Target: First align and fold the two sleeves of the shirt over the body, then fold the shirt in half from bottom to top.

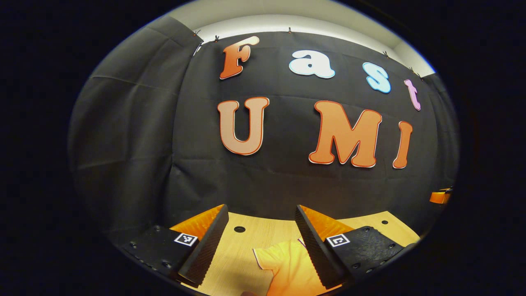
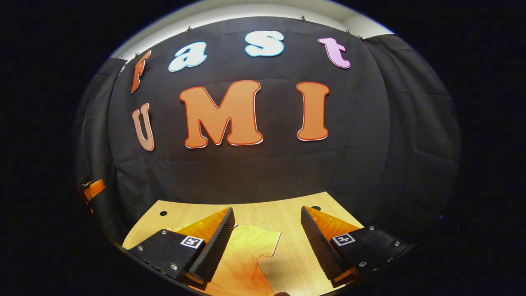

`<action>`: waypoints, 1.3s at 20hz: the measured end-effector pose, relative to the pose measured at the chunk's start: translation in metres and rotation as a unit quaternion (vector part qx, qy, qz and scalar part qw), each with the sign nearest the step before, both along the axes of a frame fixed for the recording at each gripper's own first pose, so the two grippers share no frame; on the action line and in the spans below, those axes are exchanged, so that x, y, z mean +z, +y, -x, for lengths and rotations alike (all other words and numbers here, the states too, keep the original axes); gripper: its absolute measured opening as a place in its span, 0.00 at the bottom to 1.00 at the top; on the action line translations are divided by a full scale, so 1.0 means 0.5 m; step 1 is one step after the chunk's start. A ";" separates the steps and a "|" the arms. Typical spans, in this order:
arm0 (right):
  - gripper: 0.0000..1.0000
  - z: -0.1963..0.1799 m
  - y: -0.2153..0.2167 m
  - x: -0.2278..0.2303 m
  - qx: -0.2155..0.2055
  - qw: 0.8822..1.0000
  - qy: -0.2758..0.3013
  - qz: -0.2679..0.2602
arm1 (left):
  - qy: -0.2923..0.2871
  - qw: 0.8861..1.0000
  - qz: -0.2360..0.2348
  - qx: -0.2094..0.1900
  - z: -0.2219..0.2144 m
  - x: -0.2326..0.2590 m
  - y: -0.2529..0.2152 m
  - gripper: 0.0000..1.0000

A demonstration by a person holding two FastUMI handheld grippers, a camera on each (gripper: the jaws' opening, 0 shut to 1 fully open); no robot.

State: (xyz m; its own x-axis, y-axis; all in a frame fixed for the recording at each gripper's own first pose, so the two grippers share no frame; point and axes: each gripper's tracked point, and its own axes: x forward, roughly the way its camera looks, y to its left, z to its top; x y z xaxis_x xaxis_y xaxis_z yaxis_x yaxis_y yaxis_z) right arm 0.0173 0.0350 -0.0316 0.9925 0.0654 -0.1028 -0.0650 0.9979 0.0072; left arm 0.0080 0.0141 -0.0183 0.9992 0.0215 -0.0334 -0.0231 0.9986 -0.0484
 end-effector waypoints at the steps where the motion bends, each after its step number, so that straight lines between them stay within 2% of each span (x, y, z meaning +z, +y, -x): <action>1: 0.98 -0.004 -0.002 0.000 -0.003 1.000 0.003 -0.002 | -0.004 1.000 0.002 -0.005 -0.005 0.006 -0.003 0.98; 4: 0.98 -0.018 -0.002 -0.006 0.000 1.000 0.019 -0.019 | 0.003 1.000 0.000 -0.006 -0.019 -0.005 0.003 0.98; 5: 1.00 -0.030 -0.002 -0.012 -0.002 0.999 0.027 -0.018 | 0.004 1.000 0.003 -0.007 -0.022 -0.007 0.002 0.98; 6: 0.98 -0.044 -0.004 -0.018 -0.007 0.999 0.038 -0.015 | 0.006 1.000 0.008 -0.011 -0.022 -0.011 -0.004 0.98; 10: 0.98 -0.110 -0.003 -0.040 -0.013 0.997 0.076 -0.010 | 0.014 1.000 0.007 -0.010 -0.031 -0.029 0.001 0.98; 16: 0.98 -0.234 0.024 -0.134 0.005 0.985 0.175 0.004 | 0.019 1.000 0.006 0.004 -0.039 -0.039 0.028 0.98; 19: 0.98 -0.284 0.050 -0.218 0.026 0.965 0.257 -0.034 | 0.028 0.999 0.013 0.010 -0.051 -0.053 0.040 0.98; 22: 0.98 -0.342 0.038 -0.333 0.009 0.941 0.338 -0.020 | 0.045 0.999 0.021 0.020 -0.055 -0.084 0.059 0.98; 26: 0.99 -0.374 0.026 -0.487 -0.018 0.896 0.443 -0.037 | 0.059 0.997 0.012 0.039 -0.069 -0.104 0.088 0.98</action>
